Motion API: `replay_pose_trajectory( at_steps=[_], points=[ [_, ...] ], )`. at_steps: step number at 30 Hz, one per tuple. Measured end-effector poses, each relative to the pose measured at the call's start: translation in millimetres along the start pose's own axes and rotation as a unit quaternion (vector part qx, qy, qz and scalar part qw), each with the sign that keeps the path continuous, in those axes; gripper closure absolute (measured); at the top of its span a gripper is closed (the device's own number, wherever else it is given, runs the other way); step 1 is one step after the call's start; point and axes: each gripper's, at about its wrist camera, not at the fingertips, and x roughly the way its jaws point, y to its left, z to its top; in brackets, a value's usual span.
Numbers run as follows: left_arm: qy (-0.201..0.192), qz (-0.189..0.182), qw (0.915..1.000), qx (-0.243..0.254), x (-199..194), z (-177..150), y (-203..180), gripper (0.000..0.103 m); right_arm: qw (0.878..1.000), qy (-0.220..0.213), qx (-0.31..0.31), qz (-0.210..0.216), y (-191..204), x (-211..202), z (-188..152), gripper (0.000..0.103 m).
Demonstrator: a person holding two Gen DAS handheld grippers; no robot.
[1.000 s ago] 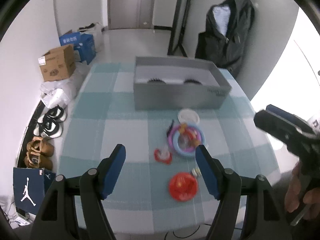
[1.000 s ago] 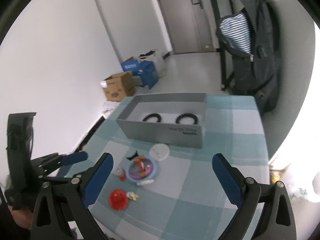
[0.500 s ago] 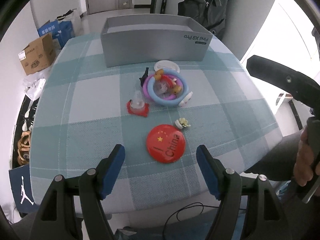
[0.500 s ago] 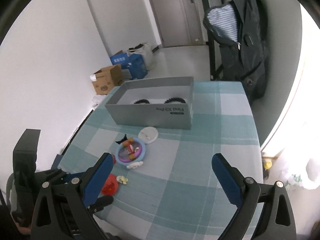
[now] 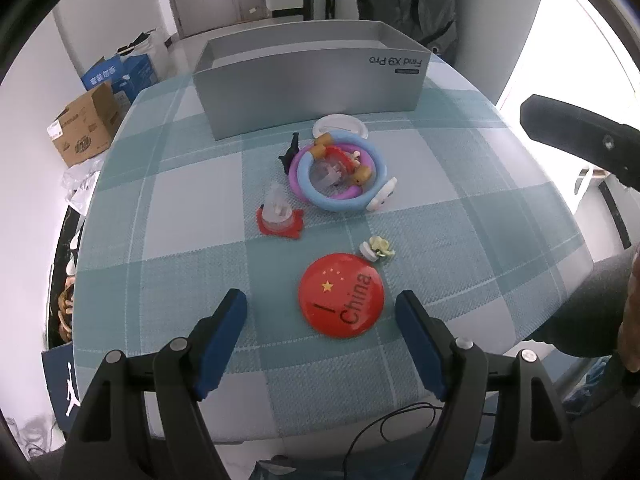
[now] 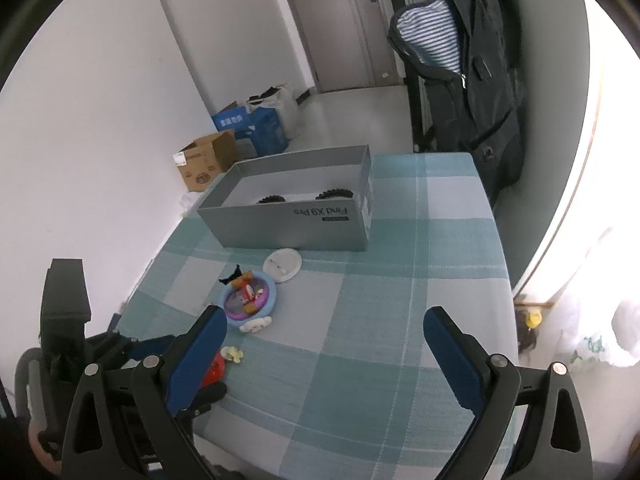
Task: Organize jewelry
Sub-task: 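Move the left gripper back to the red China badge, then close the left gripper on the red badge and lift it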
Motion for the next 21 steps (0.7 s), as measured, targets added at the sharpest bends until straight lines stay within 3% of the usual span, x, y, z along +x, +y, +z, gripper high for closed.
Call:
replay_pose_trajectory(
  at_steps=[8,10,12,14,21],
  points=[
    [-0.008,0.005,0.9997,0.021,0.6,1.0,1.0,0.033,1.0,0.004,0.017,0.003,-6.3,2.4,-0.6,0.004],
    [-0.015,0.004,0.9989,0.044,-2.5,0.5,-7.6,0.052,1.0,0.007,0.019,0.004,-5.9,3.4,-1.5,0.004],
    [-0.018,-0.001,0.9977,0.066,-5.5,-1.6,-17.0,0.065,1.0,0.008,0.018,0.006,-5.7,3.9,-2.0,0.004],
    [-0.022,0.011,0.9967,0.078,-6.6,-2.7,-21.3,0.065,1.0,0.009,0.016,0.005,-5.5,4.2,-2.1,0.004],
    [-0.016,-0.032,0.9988,0.034,-9.3,-0.1,0.8,0.065,1.0,0.014,0.023,0.009,-6.6,6.0,-3.4,0.004]
  ],
)
